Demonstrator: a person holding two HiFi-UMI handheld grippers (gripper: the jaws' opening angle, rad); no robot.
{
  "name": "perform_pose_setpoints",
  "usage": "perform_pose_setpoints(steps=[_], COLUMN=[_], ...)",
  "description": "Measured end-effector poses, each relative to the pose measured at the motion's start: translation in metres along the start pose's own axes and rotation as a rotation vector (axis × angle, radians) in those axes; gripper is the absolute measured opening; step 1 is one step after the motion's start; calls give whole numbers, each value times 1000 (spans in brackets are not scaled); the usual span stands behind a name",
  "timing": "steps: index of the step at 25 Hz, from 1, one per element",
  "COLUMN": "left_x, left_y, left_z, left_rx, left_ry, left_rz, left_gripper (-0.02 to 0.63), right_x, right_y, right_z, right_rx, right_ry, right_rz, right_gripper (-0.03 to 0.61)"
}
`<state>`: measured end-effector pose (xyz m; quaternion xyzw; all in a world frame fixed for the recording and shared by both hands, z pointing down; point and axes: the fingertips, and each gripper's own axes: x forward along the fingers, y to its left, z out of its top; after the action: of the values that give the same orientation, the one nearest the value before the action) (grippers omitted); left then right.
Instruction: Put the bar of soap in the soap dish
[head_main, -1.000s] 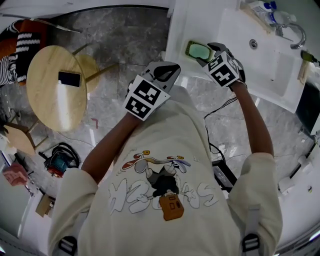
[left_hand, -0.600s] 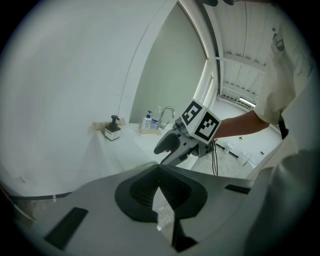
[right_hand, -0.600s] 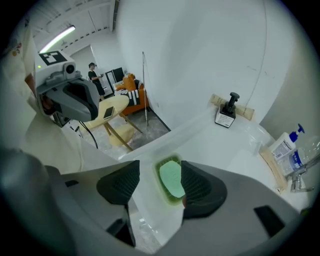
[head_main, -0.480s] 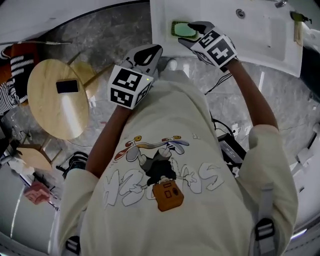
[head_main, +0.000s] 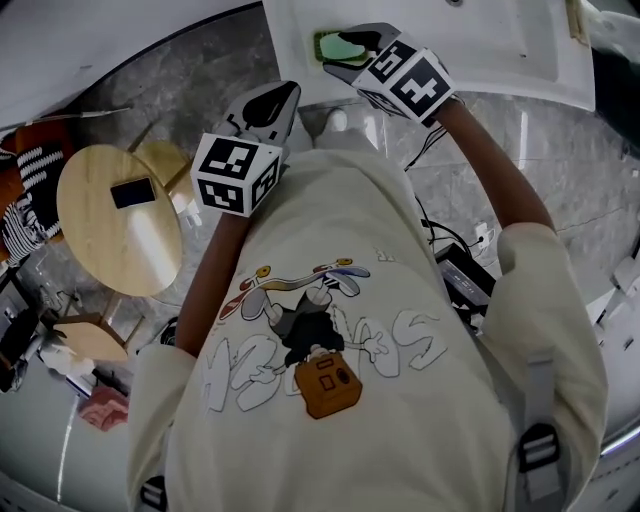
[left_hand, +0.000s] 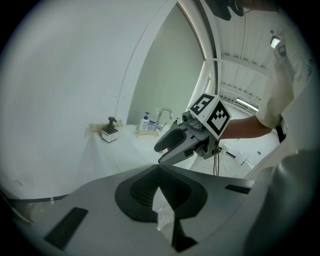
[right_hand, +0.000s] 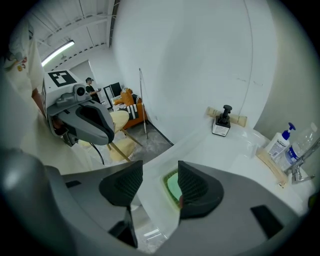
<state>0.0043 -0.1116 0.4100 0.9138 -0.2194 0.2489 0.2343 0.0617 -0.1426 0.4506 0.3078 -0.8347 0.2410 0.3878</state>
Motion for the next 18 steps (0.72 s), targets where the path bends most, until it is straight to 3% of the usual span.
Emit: perform_pose_setpoints(steps=[10,18], left_x=[2,11], left_y=[-1,-10], left_z=[7,14], left_rx=[-9,-34], left_ry=[-16,-31], left_rz=[1,-18], left_gripper=[8,8], right_x=[-15,-35], right_y=[-2,-6], right_z=[2,2], right_rx=[45,92], right_ry=[-78,-167], right_rz=[-26,-79], right_gripper=[202,143])
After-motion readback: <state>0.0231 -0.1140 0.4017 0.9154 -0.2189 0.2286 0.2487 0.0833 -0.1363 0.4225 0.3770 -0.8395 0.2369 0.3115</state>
